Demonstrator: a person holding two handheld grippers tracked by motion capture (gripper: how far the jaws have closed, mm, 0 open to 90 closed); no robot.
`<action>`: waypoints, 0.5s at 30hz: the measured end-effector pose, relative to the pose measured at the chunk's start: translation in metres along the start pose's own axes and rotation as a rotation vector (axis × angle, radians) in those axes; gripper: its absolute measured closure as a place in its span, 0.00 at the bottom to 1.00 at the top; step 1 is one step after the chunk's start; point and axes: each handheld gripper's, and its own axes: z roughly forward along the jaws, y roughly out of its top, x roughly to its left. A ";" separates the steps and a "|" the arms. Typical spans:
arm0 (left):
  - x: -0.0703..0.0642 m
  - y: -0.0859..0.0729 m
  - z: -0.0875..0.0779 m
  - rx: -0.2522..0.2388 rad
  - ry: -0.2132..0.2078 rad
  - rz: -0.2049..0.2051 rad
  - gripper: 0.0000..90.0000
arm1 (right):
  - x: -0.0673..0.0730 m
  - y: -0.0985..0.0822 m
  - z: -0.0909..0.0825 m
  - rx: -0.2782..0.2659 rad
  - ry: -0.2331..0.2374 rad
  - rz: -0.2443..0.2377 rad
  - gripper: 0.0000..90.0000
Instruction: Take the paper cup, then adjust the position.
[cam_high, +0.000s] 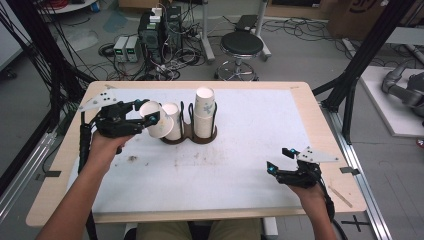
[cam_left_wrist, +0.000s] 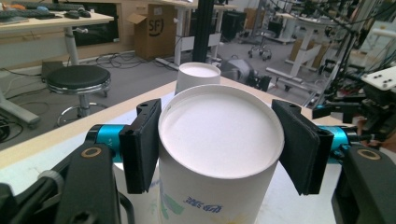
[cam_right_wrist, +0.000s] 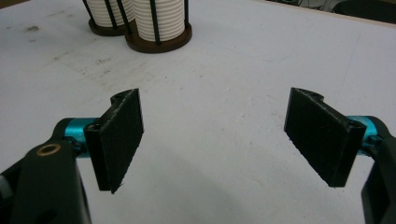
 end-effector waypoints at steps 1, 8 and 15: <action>0.000 -0.002 -0.001 0.000 -0.003 -0.003 0.40 | 0.001 0.002 0.002 -0.003 0.002 0.005 0.23; -0.007 -0.020 -0.002 0.001 -0.052 0.001 0.40 | 0.006 0.006 0.011 0.011 0.017 -0.008 0.23; -0.014 -0.028 0.005 0.020 -0.069 0.001 0.40 | 0.011 0.010 0.017 0.008 0.058 -0.015 0.23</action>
